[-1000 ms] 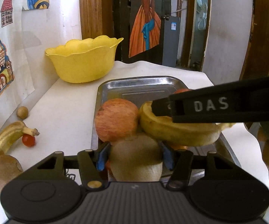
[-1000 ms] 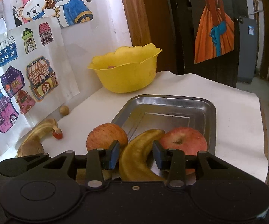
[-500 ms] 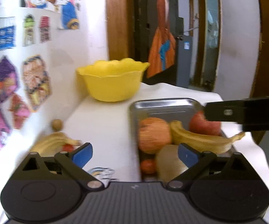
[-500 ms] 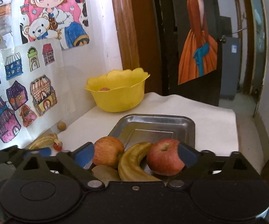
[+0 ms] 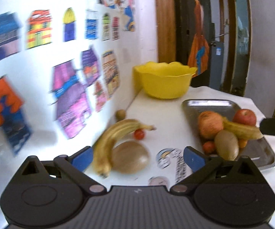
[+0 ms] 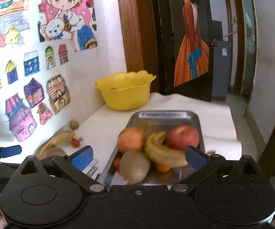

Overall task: Organize fruits
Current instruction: 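Withdraw both tools from the tray toward the remaining banana and kiwi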

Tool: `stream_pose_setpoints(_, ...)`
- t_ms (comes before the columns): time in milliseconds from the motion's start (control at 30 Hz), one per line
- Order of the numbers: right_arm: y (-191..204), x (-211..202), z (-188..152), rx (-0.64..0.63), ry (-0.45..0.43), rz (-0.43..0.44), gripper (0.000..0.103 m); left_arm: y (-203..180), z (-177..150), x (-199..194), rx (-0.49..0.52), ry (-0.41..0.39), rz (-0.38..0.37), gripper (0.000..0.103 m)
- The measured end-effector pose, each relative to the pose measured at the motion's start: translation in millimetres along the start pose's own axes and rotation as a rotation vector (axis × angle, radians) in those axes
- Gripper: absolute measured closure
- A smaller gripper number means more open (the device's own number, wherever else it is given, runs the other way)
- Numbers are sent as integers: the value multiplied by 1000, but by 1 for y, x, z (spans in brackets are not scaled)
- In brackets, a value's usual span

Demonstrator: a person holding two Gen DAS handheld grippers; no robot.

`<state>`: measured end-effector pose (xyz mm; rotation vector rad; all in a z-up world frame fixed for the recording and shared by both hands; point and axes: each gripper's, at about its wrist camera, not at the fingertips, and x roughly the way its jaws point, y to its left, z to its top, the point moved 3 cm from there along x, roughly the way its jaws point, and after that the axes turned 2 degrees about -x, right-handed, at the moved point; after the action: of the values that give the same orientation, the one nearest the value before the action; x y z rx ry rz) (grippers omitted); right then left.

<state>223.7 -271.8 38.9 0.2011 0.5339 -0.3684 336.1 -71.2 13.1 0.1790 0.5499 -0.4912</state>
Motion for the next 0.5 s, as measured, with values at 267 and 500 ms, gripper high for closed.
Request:
stream_pose_setpoints(267,35,-13,-30,16,103,4,1,36,-21,-18,-37,48,57,1)
stream_pose_setpoints(500,68,-6,-55,-17,244,51,1,50,-44,-23,-65,106,95,1)
